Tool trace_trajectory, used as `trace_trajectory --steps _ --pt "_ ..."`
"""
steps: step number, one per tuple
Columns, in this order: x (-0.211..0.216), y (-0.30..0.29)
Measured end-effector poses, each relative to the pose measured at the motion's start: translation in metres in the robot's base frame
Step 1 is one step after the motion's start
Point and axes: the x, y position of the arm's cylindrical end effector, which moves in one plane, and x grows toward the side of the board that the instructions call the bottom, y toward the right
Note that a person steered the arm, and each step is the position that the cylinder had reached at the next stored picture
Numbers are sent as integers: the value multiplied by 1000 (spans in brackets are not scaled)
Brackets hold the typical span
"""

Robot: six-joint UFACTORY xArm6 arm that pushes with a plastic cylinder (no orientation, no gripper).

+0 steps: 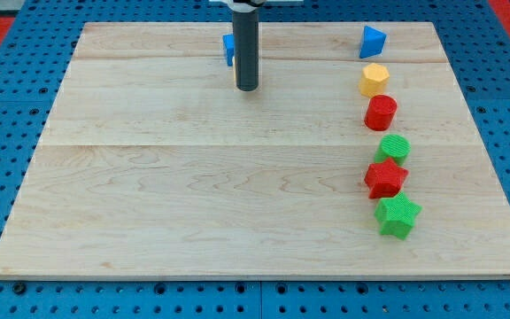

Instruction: Push the blue triangle into the yellow hexagon

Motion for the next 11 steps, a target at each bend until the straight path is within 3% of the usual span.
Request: trace_trajectory --steps 1,2,4,6,11 --pt "-20 51" --pt "-68 95" --pt "-139 148" --pt "-133 204" --pt "-100 184"
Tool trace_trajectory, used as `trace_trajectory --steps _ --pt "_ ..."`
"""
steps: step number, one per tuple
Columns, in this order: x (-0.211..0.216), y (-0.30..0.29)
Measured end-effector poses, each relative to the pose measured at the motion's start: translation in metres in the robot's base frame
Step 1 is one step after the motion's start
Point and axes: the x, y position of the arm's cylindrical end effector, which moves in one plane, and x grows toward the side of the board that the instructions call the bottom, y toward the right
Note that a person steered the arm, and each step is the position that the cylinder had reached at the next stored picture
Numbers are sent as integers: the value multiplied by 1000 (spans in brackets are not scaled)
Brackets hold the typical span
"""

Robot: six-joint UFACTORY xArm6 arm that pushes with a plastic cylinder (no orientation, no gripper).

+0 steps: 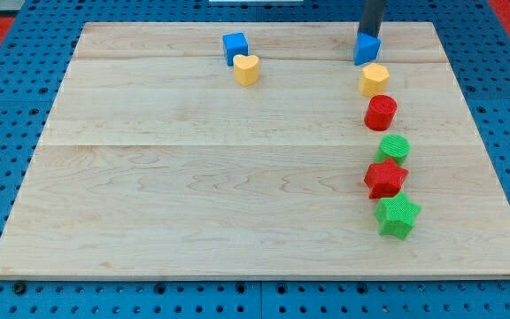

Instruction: Push the blue triangle into the yellow hexagon

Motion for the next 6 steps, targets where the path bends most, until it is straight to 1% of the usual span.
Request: trace_trajectory --steps 3,4,5,6 --pt "38 0" --pt "26 0" --pt "9 -13" --pt "29 -31"
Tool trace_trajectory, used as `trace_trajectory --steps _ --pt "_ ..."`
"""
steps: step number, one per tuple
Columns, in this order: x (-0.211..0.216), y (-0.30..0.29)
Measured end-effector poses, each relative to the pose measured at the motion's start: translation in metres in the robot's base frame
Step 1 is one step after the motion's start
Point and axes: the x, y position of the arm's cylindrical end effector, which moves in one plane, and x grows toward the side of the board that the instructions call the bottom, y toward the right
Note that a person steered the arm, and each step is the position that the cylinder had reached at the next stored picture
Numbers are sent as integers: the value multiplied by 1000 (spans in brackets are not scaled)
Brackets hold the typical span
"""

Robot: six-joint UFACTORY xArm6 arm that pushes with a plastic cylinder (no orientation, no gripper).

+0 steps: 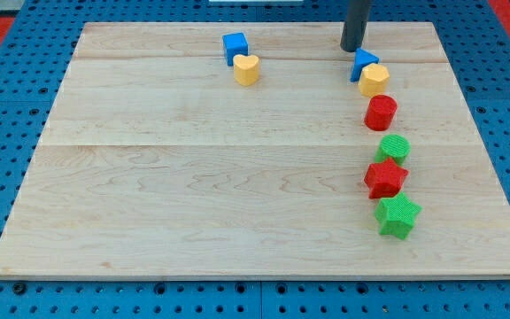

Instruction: Push the blue triangle into the yellow hexagon

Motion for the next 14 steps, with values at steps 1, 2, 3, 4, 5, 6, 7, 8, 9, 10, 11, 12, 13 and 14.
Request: trace_trajectory --steps 1,2,3,4,5,6,7,8,9,10,11,12,13,14 --pt "16 0" --pt "23 1" --pt "32 2" --pt "32 28" --pt "36 37" --pt "36 40" --pt "36 59" --pt "38 97" --pt "52 102" --pt "86 88" --pt "87 71" --pt "84 72" --pt "80 72" --pt "76 72"
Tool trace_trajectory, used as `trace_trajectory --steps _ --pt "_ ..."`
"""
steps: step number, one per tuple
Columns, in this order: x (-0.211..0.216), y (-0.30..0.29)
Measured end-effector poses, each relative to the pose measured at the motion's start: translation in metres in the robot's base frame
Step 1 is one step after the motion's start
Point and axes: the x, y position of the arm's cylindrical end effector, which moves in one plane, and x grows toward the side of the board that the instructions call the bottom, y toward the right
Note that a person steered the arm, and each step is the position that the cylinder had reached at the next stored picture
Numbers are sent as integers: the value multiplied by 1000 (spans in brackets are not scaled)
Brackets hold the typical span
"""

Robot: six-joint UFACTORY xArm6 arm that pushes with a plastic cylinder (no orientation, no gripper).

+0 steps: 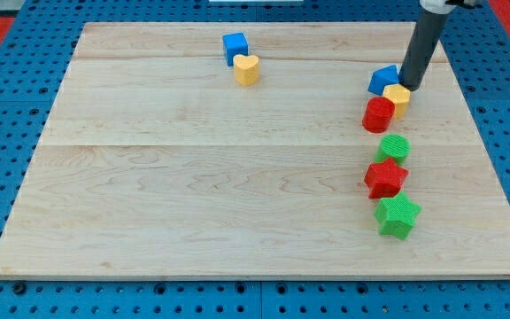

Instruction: Push the blue triangle into the yellow hexagon

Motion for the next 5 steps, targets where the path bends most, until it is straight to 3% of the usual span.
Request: trace_trajectory --steps 5 --pt "-18 -16"
